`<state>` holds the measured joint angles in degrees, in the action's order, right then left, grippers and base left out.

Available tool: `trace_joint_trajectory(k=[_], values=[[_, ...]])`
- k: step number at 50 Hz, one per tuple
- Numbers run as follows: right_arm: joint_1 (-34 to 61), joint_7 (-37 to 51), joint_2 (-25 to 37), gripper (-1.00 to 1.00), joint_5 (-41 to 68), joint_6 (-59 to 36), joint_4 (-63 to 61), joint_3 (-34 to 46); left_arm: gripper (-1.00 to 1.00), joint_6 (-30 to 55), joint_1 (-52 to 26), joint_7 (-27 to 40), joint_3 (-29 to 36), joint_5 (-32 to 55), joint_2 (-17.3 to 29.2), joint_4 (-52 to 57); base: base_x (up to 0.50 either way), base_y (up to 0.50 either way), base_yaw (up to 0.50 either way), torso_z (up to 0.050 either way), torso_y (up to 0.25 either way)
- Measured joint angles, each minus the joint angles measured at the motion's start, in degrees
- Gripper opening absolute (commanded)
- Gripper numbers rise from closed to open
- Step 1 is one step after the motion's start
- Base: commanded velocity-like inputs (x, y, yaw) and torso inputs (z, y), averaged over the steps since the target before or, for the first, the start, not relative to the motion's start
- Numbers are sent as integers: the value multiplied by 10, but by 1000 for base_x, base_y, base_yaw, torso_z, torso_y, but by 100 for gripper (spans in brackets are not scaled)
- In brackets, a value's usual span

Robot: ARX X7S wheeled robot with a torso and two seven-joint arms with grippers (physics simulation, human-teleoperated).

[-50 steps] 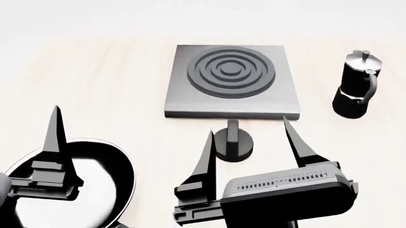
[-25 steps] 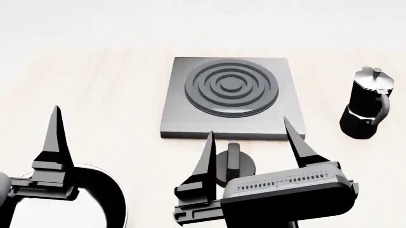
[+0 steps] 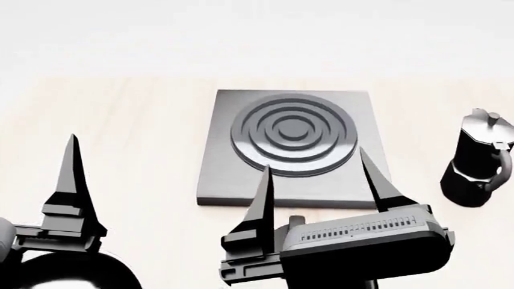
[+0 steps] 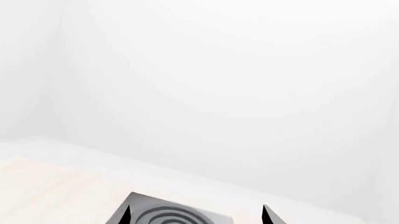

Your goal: Turn on the stove.

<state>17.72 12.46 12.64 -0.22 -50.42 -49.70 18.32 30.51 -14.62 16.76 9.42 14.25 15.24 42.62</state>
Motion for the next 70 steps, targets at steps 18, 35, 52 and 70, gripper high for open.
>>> trace_joint_trajectory(k=[18, 35, 52, 70], values=[[-4, 0, -4, 100, 15, 16, 27, -7, 100, -2, -1, 4, 2, 4, 4, -1, 68, 0, 0, 0, 0], [-4, -4, -17, 100, 42, 9, 88, -19, 100, -4, -1, 8, 2, 9, 7, -2, 0, 0, 0, 0, 0], [8, -6, -29, 100, 65, -31, 132, -24, 100, -5, -2, 13, 4, 12, 11, -3, 0, 0, 0, 0, 0], [18, -10, -41, 100, 91, -59, 174, -34, 100, -7, -4, 17, 7, 13, 14, -7, 0, 0, 0, 0, 0]])
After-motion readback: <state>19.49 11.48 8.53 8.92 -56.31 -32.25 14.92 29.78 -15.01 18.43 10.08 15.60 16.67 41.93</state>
